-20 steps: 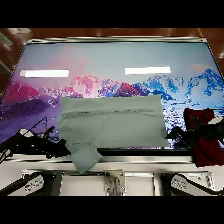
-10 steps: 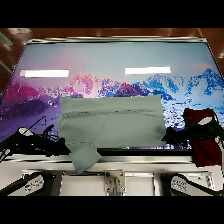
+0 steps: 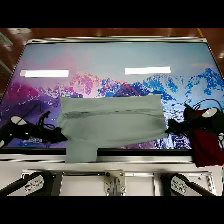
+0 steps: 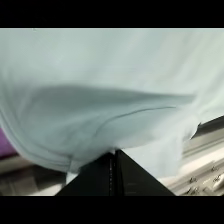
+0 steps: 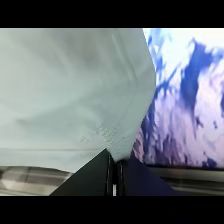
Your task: Fold the shirts.
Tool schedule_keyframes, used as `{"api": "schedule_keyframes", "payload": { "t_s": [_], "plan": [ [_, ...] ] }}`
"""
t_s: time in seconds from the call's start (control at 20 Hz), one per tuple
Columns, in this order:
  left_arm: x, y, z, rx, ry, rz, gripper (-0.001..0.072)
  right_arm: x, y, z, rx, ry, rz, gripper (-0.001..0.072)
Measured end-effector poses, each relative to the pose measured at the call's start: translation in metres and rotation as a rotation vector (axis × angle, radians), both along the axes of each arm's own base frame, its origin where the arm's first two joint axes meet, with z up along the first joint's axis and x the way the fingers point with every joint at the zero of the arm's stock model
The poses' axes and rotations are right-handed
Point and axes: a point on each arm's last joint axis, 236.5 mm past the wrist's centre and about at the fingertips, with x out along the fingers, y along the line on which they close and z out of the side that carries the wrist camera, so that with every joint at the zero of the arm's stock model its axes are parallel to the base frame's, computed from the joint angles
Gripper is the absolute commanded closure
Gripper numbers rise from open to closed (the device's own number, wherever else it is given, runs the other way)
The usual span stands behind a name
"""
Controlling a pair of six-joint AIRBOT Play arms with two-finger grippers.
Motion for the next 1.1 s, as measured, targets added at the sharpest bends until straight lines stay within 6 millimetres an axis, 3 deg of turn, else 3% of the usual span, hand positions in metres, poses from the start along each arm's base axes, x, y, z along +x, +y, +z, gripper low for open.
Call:
{"api": "schedule_keyframes", "payload": {
  "t_s": [0.2, 0.4, 0.65, 0.85, 0.9, 0.95, 1.0, 1.05, 1.1],
  "plan": [
    [0.071, 0.017, 0.037, 0.03, -0.133, 0.022, 0.0668, 0.051, -0.01, 0.023, -0.063, -0.126, -0.028, 0.064],
    [0.134, 0.026, 0.051, 0.004, -0.163, 0.059, 0.0668, 0.112, 0.004, 0.027, -0.096, -0.217, 0.003, 0.064],
    [0.191, 0.024, 0.045, -0.073, -0.16, 0.093, 0.0668, 0.186, 0.024, 0.012, -0.113, -0.28, 0.02, 0.0639],
    [0.215, 0.023, 0.028, -0.085, -0.16, 0.109, 0.0666, 0.209, 0.026, -0.004, -0.131, -0.286, 0.014, 0.0638],
    [0.22, 0.025, 0.025, -0.081, -0.165, 0.117, 0.0614, 0.211, 0.024, -0.007, -0.143, -0.285, 0.015, 0.0568],
    [0.223, 0.026, 0.021, -0.075, -0.165, 0.128, 0.0428, 0.211, 0.023, -0.01, -0.15, -0.276, 0.016, 0.0253],
    [0.225, 0.027, 0.018, -0.071, -0.162, 0.135, 0.0241, 0.212, 0.022, -0.011, -0.159, -0.273, 0.018, 0.0015],
    [0.226, 0.027, 0.017, -0.073, -0.155, 0.14, 0.0134, 0.211, 0.021, -0.012, -0.162, -0.267, 0.021, 0.0016],
    [0.226, 0.027, 0.017, -0.075, -0.151, 0.139, 0.0118, 0.21, 0.02, -0.012, -0.169, -0.265, 0.028, 0.0016]
  ]
}}
